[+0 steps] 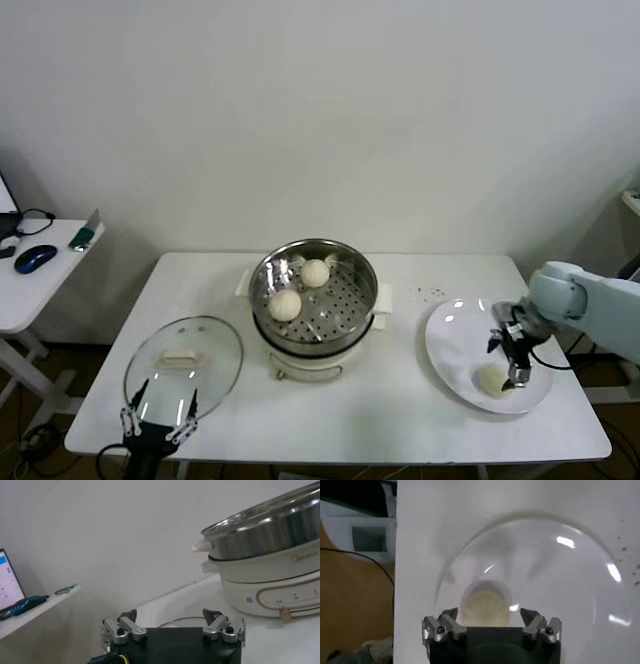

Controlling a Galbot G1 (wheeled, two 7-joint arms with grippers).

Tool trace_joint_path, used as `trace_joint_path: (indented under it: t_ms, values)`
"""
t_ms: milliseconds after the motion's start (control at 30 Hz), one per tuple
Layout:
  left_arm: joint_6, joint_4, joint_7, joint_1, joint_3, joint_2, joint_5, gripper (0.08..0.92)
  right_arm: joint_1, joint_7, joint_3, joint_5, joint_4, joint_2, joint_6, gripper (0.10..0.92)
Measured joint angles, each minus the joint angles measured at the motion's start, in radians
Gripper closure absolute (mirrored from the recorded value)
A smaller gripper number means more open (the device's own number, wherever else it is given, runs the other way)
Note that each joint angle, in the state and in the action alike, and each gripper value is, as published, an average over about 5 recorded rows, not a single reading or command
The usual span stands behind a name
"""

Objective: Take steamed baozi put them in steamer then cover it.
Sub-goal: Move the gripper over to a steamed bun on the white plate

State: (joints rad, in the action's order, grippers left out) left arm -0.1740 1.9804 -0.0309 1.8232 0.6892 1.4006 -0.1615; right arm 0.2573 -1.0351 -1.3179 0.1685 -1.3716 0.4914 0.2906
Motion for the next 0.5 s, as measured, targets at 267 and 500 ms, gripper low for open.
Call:
trace_joint_path:
  t_ms: [267, 500]
  values:
    - [0.0, -0.011, 0.0, -0.003, -0.002, 0.005, -0.008, 0.177, -0.074, -0.002, 0.065, -0.041, 0.054, 0.027, -0.01, 0.203]
    - [-0.003, -0.019, -0.001, -0.002, 0.002, 0.005, -0.008, 0.177, -0.103, -0.011, 0.088, -0.054, 0.076, 0.052, -0.016, 0.208]
